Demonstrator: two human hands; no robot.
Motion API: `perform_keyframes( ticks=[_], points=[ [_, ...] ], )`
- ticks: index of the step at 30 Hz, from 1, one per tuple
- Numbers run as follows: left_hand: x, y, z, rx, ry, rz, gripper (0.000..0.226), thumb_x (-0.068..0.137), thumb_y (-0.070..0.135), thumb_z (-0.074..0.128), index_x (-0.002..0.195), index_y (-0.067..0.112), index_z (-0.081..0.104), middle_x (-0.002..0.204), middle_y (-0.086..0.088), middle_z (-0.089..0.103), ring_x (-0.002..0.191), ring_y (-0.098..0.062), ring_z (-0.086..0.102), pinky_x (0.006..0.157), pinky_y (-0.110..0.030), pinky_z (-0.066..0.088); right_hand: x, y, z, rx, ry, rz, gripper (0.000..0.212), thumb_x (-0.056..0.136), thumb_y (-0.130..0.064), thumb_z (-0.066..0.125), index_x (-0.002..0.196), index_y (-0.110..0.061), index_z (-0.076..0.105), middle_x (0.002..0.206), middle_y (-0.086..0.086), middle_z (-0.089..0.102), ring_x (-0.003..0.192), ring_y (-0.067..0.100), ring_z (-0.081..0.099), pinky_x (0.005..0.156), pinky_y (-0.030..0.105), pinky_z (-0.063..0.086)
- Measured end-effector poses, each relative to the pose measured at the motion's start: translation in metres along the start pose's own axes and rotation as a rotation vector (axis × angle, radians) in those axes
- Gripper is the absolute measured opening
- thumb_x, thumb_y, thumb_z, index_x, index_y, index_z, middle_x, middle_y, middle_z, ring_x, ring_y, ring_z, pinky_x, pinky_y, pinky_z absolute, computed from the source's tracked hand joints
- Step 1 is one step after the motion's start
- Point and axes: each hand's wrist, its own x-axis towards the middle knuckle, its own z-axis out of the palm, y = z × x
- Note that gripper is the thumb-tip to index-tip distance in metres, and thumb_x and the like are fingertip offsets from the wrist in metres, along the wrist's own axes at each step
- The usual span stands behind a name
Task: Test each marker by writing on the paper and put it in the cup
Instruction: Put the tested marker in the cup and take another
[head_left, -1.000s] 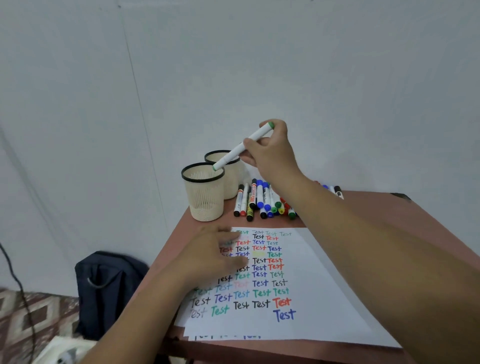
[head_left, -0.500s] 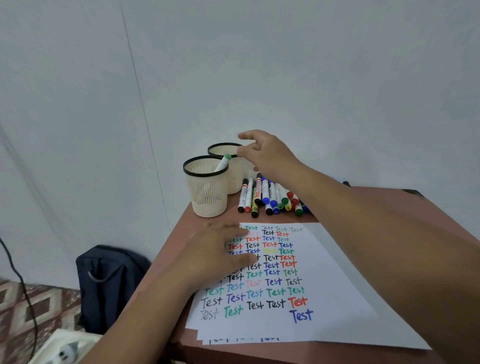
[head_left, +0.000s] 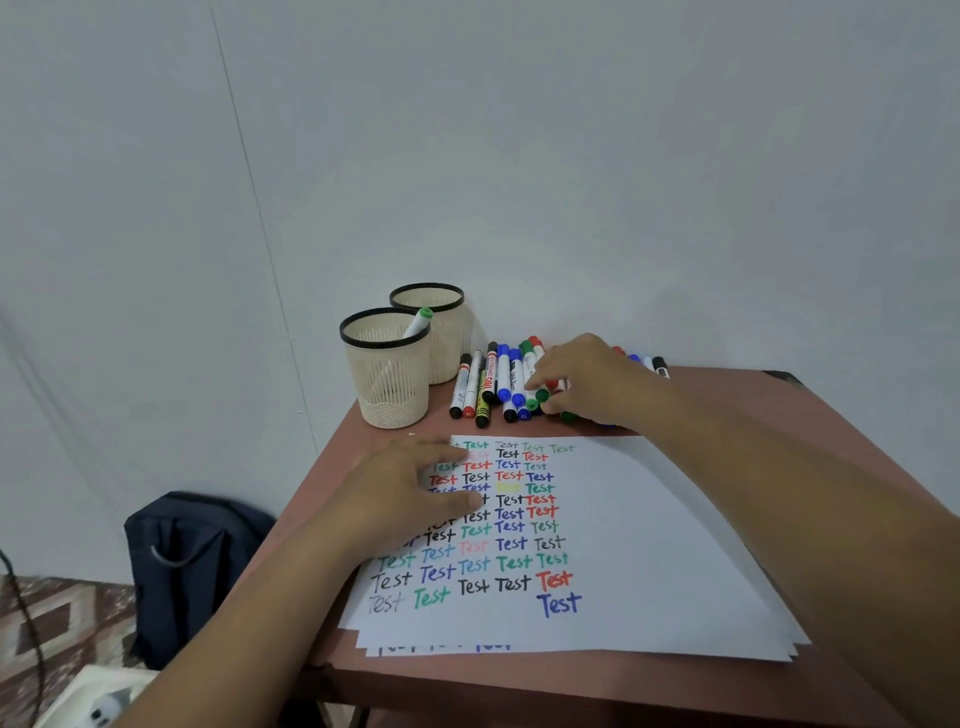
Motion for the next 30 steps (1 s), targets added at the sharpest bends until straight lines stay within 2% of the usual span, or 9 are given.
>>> perform_keyframes(
  ticks=[7, 12, 15, 18, 21, 25, 27, 29, 30],
  points=[
    [-0.003, 0.003, 0.0, -0.055, 0.037, -0.013, 0.067, 0.075, 0.069, 0.072, 0.135, 0.046, 0.057, 0.154, 0.027, 0.036, 0.137, -0.003, 0.036, 0.111, -0.031, 0.035, -0.001, 0.012, 0.014, -0.051, 0.18, -0.119, 0.033, 0.098, -0.032, 0.068, 0.131, -0.031, 0.07, 0.128, -0.001, 0.069, 0.125, 0.02, 0.054, 0.101, 0.042, 0.05],
    [-0.005, 0.001, 0.003, -0.072, 0.131, 0.036, 0.068, 0.076, 0.066, 0.072, 0.138, 0.048, 0.05, 0.154, 0.026, 0.033, 0.143, -0.005, 0.027, 0.118, -0.042, 0.031, -0.028, 0.019, 0.011, 0.12, 0.628, -0.225, 0.031, 0.094, -0.034, 0.067, 0.118, -0.018, 0.077, 0.1, 0.003, 0.076, 0.098, 0.025, 0.065, 0.082, 0.042, 0.057],
    [-0.01, 0.002, 0.005, -0.029, 0.216, 0.114, 0.067, 0.081, 0.063, 0.069, 0.141, 0.048, 0.043, 0.154, 0.025, 0.031, 0.144, -0.004, 0.024, 0.119, -0.039, 0.028, -0.05, 0.005, 0.004, 0.4, 0.763, -0.182, 0.026, 0.092, -0.03, 0.074, 0.113, -0.015, 0.079, 0.098, 0.0, 0.078, 0.091, 0.02, 0.07, 0.083, 0.038, 0.059],
    [-0.016, 0.005, 0.008, 0.047, 0.299, 0.188, 0.075, 0.087, 0.06, 0.064, 0.151, 0.041, 0.03, 0.158, 0.021, 0.027, 0.146, -0.003, 0.021, 0.119, -0.031, 0.023, -0.071, -0.014, 0.0, 0.881, 0.65, -0.008, 0.018, 0.091, -0.017, 0.077, 0.109, -0.017, 0.079, 0.099, -0.004, 0.079, 0.094, 0.012, 0.073, 0.087, 0.03, 0.06],
    [-0.018, 0.005, 0.013, 0.038, 0.38, 0.29, 0.077, 0.093, 0.051, 0.062, 0.156, 0.037, 0.02, 0.161, 0.022, 0.02, 0.146, 0.004, 0.017, 0.116, -0.02, 0.017, -0.085, -0.032, 0.004, 1.295, 0.516, 0.055, 0.017, 0.092, -0.006, 0.075, 0.108, -0.012, 0.078, 0.097, 0.006, 0.08, 0.087, 0.018, 0.074, 0.084, 0.035, 0.063],
    [-0.018, 0.008, 0.016, -0.012, 0.378, 0.402, 0.068, 0.098, 0.045, 0.053, 0.158, 0.03, 0.023, 0.158, 0.021, 0.026, 0.143, 0.009, 0.022, 0.111, -0.004, 0.016, -0.096, -0.058, 0.009, 1.52, 0.433, 0.043, 0.018, 0.091, 0.002, 0.07, 0.108, -0.002, 0.074, 0.093, 0.015, 0.079, 0.085, 0.023, 0.076, 0.081, 0.033, 0.064],
    [-0.02, 0.01, 0.014, -0.048, 0.334, 0.418, 0.052, 0.099, 0.047, 0.046, 0.149, 0.032, 0.038, 0.137, 0.021, 0.049, 0.122, 0.009, 0.044, 0.098, -0.008, 0.033, -0.1, -0.069, 0.011, 1.589, 0.385, 0.04, 0.017, 0.09, 0.002, 0.069, 0.106, -0.003, 0.073, 0.094, 0.019, 0.078, 0.088, 0.029, 0.077, 0.08, 0.032, 0.064],
    [-0.021, 0.011, 0.014, -0.035, 0.346, 0.404, 0.02, 0.101, 0.049, 0.037, 0.114, 0.042, 0.051, 0.096, 0.018, 0.057, 0.091, -0.002, 0.053, 0.071, -0.017, 0.038, -0.1, -0.077, 0.014, 1.636, 0.349, 0.06, 0.017, 0.091, -0.004, 0.069, 0.107, -0.004, 0.072, 0.097, 0.02, 0.078, 0.093, 0.032, 0.077, 0.082, 0.033, 0.064],
    [-0.021, 0.01, 0.014, -0.032, 0.376, 0.406, 0.016, 0.103, 0.049, 0.034, 0.097, 0.042, 0.047, 0.081, 0.013, 0.053, 0.082, -0.01, 0.051, 0.062, -0.021, 0.036, -0.1, -0.081, 0.014, 1.682, 0.32, 0.079, 0.017, 0.092, -0.005, 0.069, 0.109, -0.003, 0.071, 0.098, 0.02, 0.077, 0.092, 0.031, 0.077, 0.081, 0.032, 0.064]
  ],
)
